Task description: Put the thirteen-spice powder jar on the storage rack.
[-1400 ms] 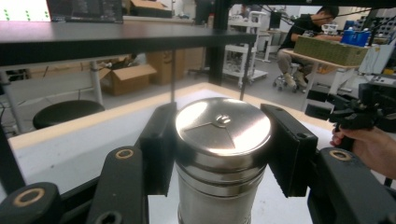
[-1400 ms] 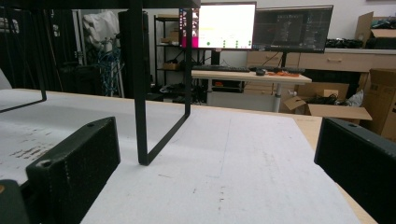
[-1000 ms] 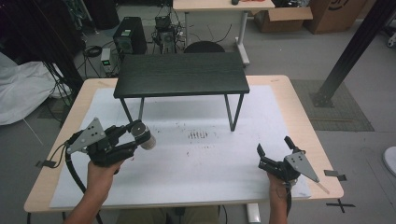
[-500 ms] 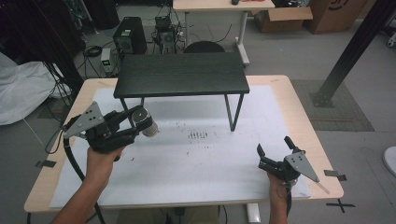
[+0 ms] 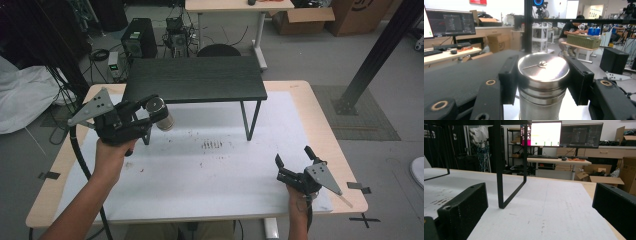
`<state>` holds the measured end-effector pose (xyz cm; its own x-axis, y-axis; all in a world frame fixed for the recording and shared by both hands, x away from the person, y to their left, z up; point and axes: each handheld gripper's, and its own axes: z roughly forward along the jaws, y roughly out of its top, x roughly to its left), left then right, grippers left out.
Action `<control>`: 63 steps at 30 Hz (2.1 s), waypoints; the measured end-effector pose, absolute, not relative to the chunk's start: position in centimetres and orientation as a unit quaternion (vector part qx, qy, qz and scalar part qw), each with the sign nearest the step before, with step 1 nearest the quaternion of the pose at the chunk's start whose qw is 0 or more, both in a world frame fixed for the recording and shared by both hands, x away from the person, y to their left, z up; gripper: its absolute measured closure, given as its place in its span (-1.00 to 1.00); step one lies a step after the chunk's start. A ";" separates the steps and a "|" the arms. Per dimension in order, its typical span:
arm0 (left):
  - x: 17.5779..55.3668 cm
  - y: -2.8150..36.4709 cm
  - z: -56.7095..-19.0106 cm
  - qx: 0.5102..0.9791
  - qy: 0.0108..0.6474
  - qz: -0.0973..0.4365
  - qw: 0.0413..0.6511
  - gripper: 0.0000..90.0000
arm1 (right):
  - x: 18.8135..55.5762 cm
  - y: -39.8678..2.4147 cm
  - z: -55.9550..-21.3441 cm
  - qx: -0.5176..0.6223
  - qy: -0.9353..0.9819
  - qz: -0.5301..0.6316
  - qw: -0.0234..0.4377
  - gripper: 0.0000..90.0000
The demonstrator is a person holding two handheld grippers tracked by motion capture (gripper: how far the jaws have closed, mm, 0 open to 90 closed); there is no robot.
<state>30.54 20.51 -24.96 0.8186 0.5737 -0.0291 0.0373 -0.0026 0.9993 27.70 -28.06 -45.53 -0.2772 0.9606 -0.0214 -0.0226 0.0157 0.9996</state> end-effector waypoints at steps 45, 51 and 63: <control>41.8 18.7 -20.7 0.683 0.282 0.220 0.637 0.09 | 27.7 -28.2 -45.5 0.416 0.561 0.572 0.431 -1.00; 43.6 18.4 -21.3 0.688 0.302 0.218 0.622 0.09 | 27.7 -28.2 -45.5 0.416 0.561 0.571 0.431 -1.00; 45.4 18.1 -22.4 0.699 0.328 0.225 0.594 0.09 | 27.7 -28.2 -45.5 0.416 0.561 0.571 0.431 -1.00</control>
